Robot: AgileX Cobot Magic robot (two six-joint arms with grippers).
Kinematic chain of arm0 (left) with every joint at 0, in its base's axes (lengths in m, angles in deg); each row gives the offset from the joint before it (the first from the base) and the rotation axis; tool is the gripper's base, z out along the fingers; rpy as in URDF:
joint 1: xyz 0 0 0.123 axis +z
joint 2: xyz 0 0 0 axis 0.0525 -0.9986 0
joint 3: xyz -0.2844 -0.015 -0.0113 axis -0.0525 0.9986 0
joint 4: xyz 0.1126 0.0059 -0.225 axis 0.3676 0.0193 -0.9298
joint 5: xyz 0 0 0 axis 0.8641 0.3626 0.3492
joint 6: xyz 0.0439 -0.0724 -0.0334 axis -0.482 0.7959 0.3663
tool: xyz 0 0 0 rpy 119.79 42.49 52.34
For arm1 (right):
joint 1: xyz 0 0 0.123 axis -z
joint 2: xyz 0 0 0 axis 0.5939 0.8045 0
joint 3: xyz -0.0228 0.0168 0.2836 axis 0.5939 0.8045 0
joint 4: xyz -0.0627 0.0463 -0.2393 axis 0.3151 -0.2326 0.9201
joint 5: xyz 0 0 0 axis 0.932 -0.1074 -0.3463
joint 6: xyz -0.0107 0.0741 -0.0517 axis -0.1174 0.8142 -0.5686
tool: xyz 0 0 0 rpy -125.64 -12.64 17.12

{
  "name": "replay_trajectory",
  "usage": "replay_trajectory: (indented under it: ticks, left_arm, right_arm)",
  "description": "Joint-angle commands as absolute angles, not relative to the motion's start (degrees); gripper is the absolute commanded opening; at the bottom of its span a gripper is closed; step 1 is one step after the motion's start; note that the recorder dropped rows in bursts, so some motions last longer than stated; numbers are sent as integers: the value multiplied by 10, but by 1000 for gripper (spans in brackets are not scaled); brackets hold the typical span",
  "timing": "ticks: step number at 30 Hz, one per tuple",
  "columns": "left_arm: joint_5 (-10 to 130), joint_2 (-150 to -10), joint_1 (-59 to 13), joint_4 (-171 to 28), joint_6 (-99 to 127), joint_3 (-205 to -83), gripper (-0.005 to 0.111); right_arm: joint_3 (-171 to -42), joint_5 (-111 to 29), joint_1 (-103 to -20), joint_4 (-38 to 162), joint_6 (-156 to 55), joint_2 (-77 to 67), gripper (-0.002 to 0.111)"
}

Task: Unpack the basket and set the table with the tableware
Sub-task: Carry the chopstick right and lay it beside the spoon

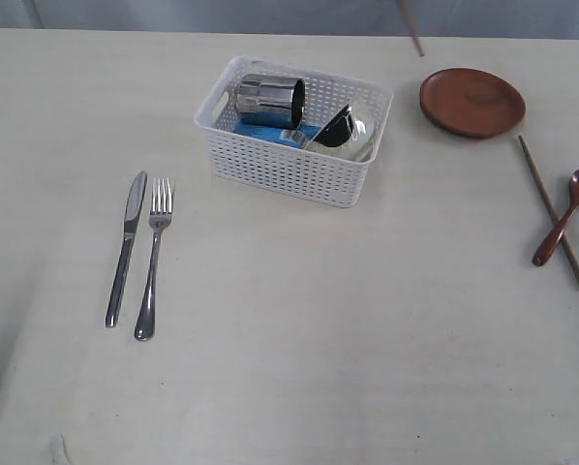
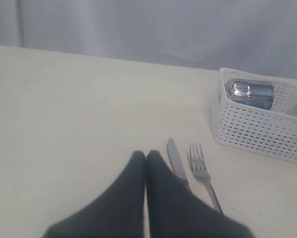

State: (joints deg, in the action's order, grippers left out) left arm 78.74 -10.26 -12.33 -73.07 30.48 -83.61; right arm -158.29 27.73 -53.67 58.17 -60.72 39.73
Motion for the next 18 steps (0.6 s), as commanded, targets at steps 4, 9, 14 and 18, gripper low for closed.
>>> replay_trajectory:
  ticks: [4,9,14,18]
  left_arm:
    - [781,-101,-123,-733,305,-835,0]
    - [781,-101,-123,-733,305,-835,0]
    - [781,-101,-123,-733,305,-835,0]
    - [781,-101,-123,-733,305,-835,0]
  right_arm:
    - [-1391,285,-361,590,-523,358,0]
    - [-1244,243,-281,590,-483,343,0]
    - [-1143,180,-236,590,-479,344,0]
    - [-1092,131,-232,590,-479,344,0]
